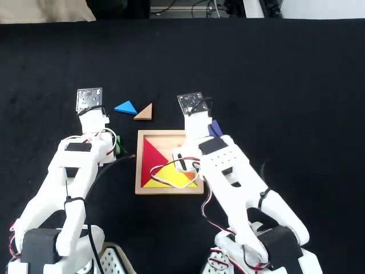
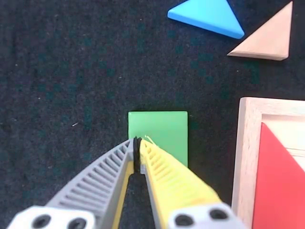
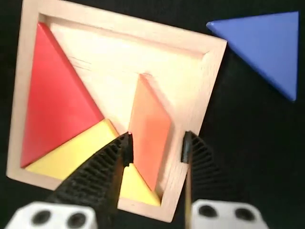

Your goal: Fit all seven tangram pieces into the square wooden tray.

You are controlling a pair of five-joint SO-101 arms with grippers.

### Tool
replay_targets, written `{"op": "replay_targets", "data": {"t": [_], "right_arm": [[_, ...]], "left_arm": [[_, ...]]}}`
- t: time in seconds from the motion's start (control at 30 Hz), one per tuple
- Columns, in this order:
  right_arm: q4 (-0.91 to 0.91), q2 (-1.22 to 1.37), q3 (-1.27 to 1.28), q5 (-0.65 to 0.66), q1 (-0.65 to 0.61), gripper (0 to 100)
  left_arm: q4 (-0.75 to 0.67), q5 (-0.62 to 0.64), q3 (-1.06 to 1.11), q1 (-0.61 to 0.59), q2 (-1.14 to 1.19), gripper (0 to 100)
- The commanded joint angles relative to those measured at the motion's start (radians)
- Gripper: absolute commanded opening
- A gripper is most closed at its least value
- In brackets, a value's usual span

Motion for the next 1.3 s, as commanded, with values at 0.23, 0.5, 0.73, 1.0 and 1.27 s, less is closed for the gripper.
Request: {"op": "replay_targets", "data": {"t": [0.23,0.5,0.73,1.0,1.27], "right_arm": [[-0.048,0.113,-0.232,0.216,-0.037,1.4],[-0.092,0.38,-0.325,0.218,-0.032,1.3],[-0.025,0.401,-0.318,0.219,-0.031,1.1],[0.107,0.392,-0.317,0.219,0.029,1.1],[0.175,0.39,-0.32,0.219,0.072,1.1]], "left_arm": [[-0.014,0.002,-0.005,-0.015,-0.018,3],[-0.015,0.002,-0.005,-0.015,-0.018,3],[-0.017,0.002,-0.005,-0.015,-0.018,3],[-0.017,0.002,-0.005,-0.015,-0.018,3],[-0.017,0.002,-0.005,-0.015,-0.018,3]]}}
